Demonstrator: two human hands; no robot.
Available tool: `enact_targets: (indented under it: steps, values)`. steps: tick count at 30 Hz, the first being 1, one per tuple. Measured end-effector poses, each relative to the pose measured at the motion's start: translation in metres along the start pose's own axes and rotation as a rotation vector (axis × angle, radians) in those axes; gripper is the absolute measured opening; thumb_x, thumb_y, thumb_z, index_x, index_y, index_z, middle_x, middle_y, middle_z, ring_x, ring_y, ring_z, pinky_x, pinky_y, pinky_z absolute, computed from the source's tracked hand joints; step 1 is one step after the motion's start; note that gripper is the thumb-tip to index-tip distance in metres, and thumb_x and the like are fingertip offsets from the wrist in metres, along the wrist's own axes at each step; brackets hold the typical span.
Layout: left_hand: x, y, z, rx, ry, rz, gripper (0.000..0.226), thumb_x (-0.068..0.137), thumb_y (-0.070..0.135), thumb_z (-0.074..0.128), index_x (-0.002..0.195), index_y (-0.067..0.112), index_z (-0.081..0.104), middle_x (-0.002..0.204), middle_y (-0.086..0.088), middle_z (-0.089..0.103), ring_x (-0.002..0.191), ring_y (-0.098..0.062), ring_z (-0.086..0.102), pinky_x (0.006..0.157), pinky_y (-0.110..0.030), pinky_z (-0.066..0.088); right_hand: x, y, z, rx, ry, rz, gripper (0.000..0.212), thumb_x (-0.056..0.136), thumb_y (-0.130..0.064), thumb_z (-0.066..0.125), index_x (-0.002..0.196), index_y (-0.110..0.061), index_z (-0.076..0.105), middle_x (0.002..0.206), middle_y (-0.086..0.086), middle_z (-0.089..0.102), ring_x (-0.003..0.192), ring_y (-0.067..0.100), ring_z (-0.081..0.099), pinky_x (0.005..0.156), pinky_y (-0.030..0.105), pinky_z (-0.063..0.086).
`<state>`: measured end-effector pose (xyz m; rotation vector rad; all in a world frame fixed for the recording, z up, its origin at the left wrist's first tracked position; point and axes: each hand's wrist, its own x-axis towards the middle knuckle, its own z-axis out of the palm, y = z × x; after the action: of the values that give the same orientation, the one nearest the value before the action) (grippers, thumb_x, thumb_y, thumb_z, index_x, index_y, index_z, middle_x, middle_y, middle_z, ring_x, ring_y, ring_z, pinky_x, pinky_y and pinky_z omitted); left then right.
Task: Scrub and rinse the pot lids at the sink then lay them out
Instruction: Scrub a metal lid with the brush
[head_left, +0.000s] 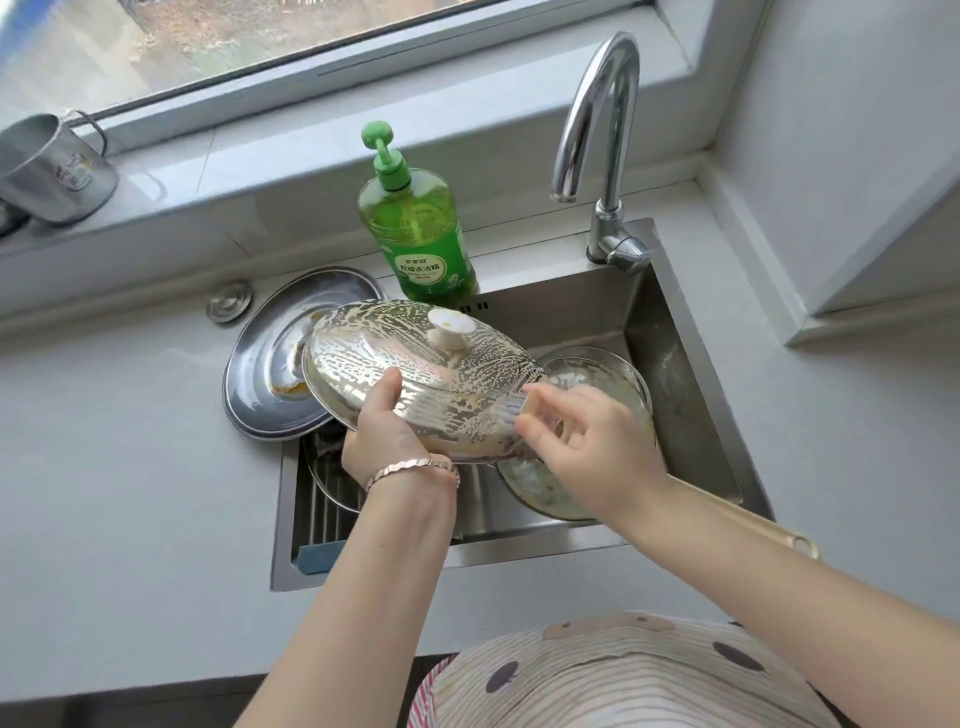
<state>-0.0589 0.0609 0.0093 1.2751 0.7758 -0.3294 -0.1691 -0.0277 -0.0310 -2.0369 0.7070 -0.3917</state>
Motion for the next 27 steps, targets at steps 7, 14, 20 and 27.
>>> enact_targets:
  steps: [7,14,20,27]
  values:
    - [0.007,0.006,-0.008,0.000,-0.209,-0.108,0.003,0.083,0.012,0.063,0.083,0.012,0.060,0.082,-0.005,0.065,0.071,-0.023,0.064,0.063,-0.036,0.052,0.019,0.027,-0.030,0.056,0.015,0.242,0.014,0.088,-0.030,0.061,0.093,-0.021,0.070,0.072,-0.010,0.061,0.069,0.008,0.053,0.071,0.025,0.046]
    - [0.009,0.018,-0.011,0.048,-0.400,-0.102,0.004,0.085,0.010,0.056,0.087,0.010,0.060,0.078,-0.008,0.070,0.063,-0.025,0.069,0.064,-0.042,0.052,0.014,0.032,-0.040,0.131,-0.055,0.192,0.018,0.084,-0.031,0.064,0.086,-0.014,0.070,0.072,0.007,0.063,0.060,0.016,0.051,0.068,0.037,0.045]
    - [0.014,0.025,-0.014,0.132,-0.578,-0.059,0.009,0.088,0.009,0.051,0.089,0.009,0.060,0.075,-0.009,0.072,0.068,-0.026,0.070,0.070,-0.042,0.053,0.030,0.059,-0.051,0.091,-0.029,0.240,0.018,0.087,-0.031,0.060,0.086,-0.014,0.067,0.066,0.009,0.061,0.067,0.023,0.052,0.076,0.036,0.047]
    - [0.019,0.030,-0.011,0.298,-0.781,-0.078,0.021,0.089,0.009,0.044,0.093,0.002,0.063,0.086,-0.014,0.070,0.078,-0.027,0.067,0.078,-0.044,0.054,0.029,0.056,-0.060,-0.078,-0.116,0.178,0.016,0.086,-0.040,0.057,0.076,-0.029,0.064,0.067,0.006,0.061,0.064,0.015,0.049,0.066,0.033,0.043]
